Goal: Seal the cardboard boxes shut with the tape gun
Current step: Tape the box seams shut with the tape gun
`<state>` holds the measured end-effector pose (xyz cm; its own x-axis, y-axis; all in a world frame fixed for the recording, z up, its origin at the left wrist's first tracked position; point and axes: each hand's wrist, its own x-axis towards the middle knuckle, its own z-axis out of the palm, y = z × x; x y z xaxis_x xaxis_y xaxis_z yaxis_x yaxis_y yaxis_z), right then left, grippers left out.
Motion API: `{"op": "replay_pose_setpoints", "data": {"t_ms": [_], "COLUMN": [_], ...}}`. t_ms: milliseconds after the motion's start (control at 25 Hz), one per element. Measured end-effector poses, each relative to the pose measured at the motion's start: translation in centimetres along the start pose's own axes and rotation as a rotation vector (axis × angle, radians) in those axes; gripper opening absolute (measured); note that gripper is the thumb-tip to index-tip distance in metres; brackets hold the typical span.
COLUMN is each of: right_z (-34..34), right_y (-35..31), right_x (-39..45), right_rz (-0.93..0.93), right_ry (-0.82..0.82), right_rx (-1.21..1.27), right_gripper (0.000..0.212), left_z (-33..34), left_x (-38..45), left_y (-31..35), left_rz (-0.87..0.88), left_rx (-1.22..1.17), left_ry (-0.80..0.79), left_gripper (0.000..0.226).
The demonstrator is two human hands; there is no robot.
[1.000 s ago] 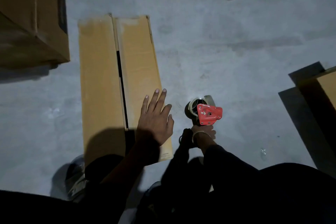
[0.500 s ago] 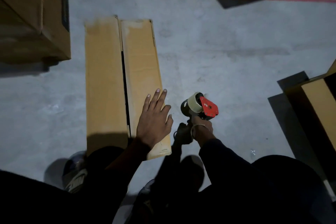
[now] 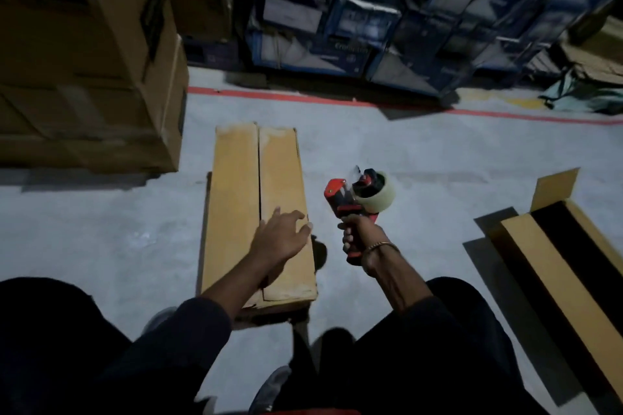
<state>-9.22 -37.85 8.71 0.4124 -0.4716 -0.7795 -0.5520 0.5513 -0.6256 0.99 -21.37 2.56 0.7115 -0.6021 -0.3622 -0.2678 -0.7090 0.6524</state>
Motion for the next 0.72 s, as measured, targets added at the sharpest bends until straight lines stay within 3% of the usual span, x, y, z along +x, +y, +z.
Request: {"op": "replay_pose_setpoints", "data": {"t_ms": [120,240,320,480,560,720], "right_z": [0.6,1.9,2.9,4.3,4.3,5.1], "right_y": [-0.3,1.3,2.7,4.6,5.1,6.8], "right_x": [-4.3,-4.9,-4.4,-2.2,-1.1,0.5], "right_rz": [-0.001,-0.027,-0.058,-0.039,-0.049,-0.080], "right_ry": [-0.353,-0.493,-0.463,-0.348,-0.322,-0.353], "right_rx": [0.170,0.241,0.173,0.118,0.133,0.118], "right_gripper": [0.026,0.039,0.043,0.047,0.041,0.051], "left_z": [-4.5,-5.0,-3.5,0.4,1.1,0.7], "left_x": [-3.9,-7.0,-8.1,-7.7,-7.3,-6.1], "left_y": [-3.3,-9.4,-12.2,-13.8,-14.3,-15.2], "left_rz": [-0.145,-0.497,-0.614,-0.592,-0.498,-0.451], "left_rx": [0.116,-0.111,-0.348,-0.532,-0.534,-0.482], "left_ry": [0.318,0.332,0.275,0.308,0.327,0.355], "left_gripper": [0.062,0.097,0.100,0.068,0.064,0.062]}}
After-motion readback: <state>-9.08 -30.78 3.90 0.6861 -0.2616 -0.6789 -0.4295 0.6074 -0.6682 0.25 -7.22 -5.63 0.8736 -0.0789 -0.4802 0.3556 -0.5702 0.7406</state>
